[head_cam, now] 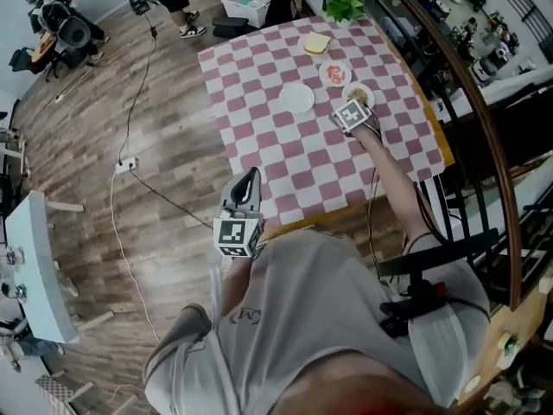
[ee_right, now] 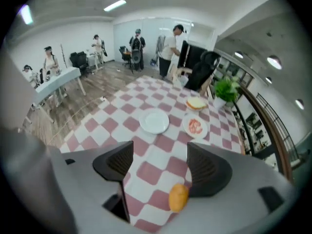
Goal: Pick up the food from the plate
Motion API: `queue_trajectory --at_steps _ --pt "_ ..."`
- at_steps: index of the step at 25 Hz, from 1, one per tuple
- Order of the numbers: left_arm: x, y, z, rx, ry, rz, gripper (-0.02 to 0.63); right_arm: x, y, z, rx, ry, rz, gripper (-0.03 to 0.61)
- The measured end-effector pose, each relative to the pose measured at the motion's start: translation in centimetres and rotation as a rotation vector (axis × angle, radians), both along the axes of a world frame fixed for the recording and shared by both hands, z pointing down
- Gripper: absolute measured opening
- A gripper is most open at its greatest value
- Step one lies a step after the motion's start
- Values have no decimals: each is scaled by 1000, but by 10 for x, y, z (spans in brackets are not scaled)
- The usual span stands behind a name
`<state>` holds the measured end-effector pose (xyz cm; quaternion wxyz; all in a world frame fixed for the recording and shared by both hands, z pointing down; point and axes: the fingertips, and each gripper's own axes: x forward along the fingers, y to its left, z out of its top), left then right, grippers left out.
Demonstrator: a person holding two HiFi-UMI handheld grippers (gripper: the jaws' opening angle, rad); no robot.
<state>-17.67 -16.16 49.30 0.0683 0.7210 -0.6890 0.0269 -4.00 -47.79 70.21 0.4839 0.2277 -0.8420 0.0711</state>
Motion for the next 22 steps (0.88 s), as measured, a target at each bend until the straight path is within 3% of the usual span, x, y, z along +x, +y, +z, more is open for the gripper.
queue_trajectory --at_steps 2,7,9,11,13,15,18,22 --pt "-11 -3 -7 24 -2 -25 9 -21 7 -62 82 -89 -22 331" --pt "-39 -3 -42 105 -17 -79 9 -81 72 -220 244 -520 -125 330" --pt "-46 -3 -61 147 -11 -99 9 -89 101 -267 335 -626 -151 328" --pt "-52 -3 -77 183 5 -118 9 -90 124 -299 430 -691 -151 302" --pt "-55 -4 -94 234 13 -123 9 -87 144 -322 505 -753 -140 121" --pt "-51 -8 -115 298 0 -111 9 -86 158 -332 533 -787 -136 39" --pt "-42 -15 -133 344 -36 -77 9 -85 167 -332 510 -786 -125 14" --pt "-39 -18 -116 310 -33 -36 9 -79 168 -327 497 -765 -89 14"
